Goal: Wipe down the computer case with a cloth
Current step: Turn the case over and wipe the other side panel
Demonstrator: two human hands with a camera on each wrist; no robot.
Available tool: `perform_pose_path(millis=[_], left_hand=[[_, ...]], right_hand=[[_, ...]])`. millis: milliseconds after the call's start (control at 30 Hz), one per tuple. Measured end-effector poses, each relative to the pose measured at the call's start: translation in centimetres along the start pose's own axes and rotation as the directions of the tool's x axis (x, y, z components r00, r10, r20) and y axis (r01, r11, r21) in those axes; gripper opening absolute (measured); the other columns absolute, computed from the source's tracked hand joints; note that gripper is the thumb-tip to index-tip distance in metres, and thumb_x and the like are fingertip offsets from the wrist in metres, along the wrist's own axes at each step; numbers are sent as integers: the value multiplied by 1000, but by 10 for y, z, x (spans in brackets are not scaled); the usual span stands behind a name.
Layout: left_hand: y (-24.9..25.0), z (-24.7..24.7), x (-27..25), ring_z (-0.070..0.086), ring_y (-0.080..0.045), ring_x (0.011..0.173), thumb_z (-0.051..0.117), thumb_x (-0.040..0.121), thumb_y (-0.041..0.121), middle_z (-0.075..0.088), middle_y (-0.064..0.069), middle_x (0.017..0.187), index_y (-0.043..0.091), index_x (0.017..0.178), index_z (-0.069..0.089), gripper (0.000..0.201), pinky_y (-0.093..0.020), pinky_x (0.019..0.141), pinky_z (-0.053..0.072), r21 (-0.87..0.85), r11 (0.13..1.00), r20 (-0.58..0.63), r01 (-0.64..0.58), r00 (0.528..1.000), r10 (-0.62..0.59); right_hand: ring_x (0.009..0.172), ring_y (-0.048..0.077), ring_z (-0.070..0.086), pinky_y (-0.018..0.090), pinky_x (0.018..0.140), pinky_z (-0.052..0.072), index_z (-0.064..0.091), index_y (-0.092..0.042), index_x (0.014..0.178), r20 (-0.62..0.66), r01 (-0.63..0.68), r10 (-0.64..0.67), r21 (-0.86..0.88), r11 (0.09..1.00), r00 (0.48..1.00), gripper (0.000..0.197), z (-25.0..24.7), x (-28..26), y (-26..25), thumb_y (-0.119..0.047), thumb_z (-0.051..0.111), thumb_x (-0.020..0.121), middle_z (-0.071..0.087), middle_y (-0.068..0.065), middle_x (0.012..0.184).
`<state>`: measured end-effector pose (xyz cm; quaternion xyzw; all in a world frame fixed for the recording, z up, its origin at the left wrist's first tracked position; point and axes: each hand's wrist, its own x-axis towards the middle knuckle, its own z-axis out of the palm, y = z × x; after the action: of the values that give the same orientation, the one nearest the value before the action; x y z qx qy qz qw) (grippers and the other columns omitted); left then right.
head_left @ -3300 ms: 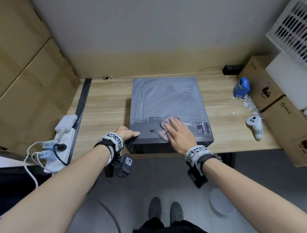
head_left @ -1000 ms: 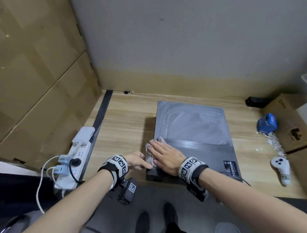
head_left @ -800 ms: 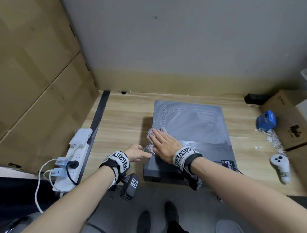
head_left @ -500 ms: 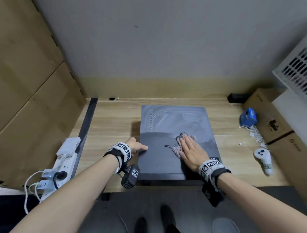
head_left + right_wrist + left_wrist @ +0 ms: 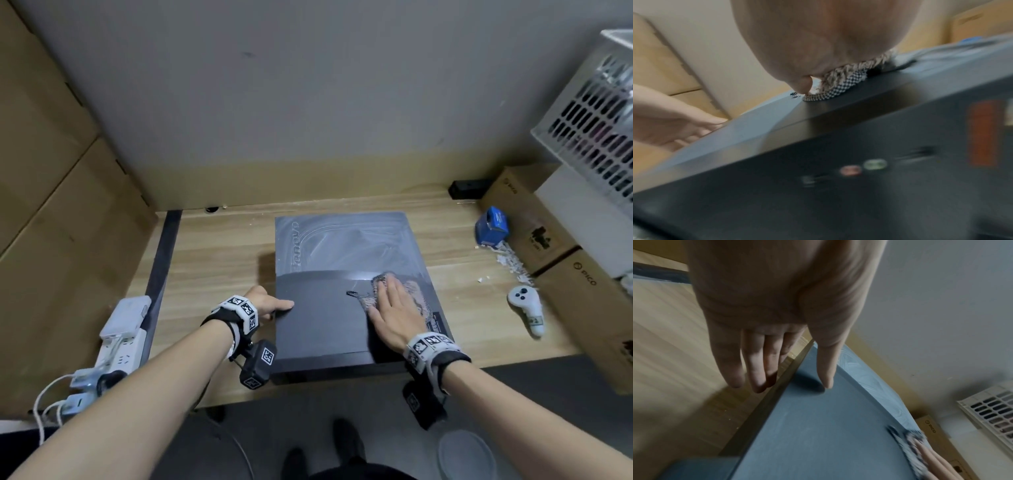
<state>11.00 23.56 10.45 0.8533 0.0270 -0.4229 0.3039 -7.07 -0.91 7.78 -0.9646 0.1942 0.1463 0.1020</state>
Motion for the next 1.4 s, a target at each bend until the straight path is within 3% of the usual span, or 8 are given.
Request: perform_pose_path(millis=[67, 300, 400, 533, 700, 867, 1167, 1400], left_hand=[[-5, -1, -3, 63, -22, 103, 78, 80, 38, 66, -8, 108, 7, 106, 60, 45, -32, 76, 47, -27, 1000, 26, 10, 1000, -9], [-29, -15, -12, 64, -16, 107, 77, 81, 38, 67, -7, 120, 7, 120, 63, 51, -26, 70, 48, -119, 993, 81, 12, 997, -2], [-33, -17, -20, 64, -17, 105, 78, 82, 31, 68, -9, 120, 7, 118, 63, 46, -25, 70, 47, -139, 990, 93, 6, 996, 7], [-31, -17, -25, 63, -18, 112, 77, 83, 27, 68, -7, 120, 12, 113, 58, 38, -34, 87, 51, -144, 990, 112, 1, 994, 15], [-26, -10, -29, 63, -18, 111, 77, 83, 24, 64, -7, 126, 9, 129, 53, 54, -28, 66, 49, -154, 988, 106, -24, 994, 41], [-37, -5, -31, 62, -16, 112, 76, 83, 21, 63, -6, 125, 9, 128, 54, 52, -30, 75, 52, -192, 980, 48, -43, 997, 53], [-80, -19, -25, 65, -16, 96, 74, 85, 19, 68, -10, 114, 8, 119, 59, 39, -27, 73, 53, -316, 948, -4, -35, 999, 36], [-61, -14, -32, 60, -13, 77, 63, 90, 12, 63, -7, 92, 15, 83, 59, 9, -26, 71, 51, -316, 947, -38, -54, 998, 44]], right_hand=[[152, 25, -12, 39, 124, -3, 1, -8, 158, 2, 74, -75, 18, 997, 997, 69, 2, 6, -35, -47, 20, 104, -13, 13, 164], [153, 25, -6, 40, 124, 1, 6, -10, 158, 1, 217, -218, 29, 976, 976, 67, 14, 14, -131, -43, 24, 103, -6, 11, 166], [153, 22, -6, 38, 124, 0, 6, -11, 158, 2, 254, -254, 38, 966, 967, 66, 12, 16, -140, -45, 23, 103, -6, 9, 166], [153, 17, -7, 36, 124, -3, 6, -15, 158, -8, 307, -308, -45, 951, 951, 65, 7, 11, -103, -48, 19, 104, -6, 3, 166], [152, 17, -9, 38, 124, -3, 1, -21, 158, -50, 72, -73, -32, 997, 996, 68, 9, 0, -12, -55, 14, 101, -10, 3, 165], [152, 26, -12, 39, 123, -7, 0, -12, 158, 14, -65, 65, 18, 998, 998, 68, 1, 7, -34, -47, 21, 104, -14, 12, 164], [153, 24, -6, 45, 124, 6, 6, -12, 158, 8, 351, -351, -54, 935, 936, 66, 17, 20, -166, -46, 18, 102, -3, 7, 166], [153, 18, 0, 40, 124, 11, 13, -15, 158, 7, 515, -520, -147, 844, 854, 68, 20, -4, -127, -50, 10, 101, 4, 5, 166]])
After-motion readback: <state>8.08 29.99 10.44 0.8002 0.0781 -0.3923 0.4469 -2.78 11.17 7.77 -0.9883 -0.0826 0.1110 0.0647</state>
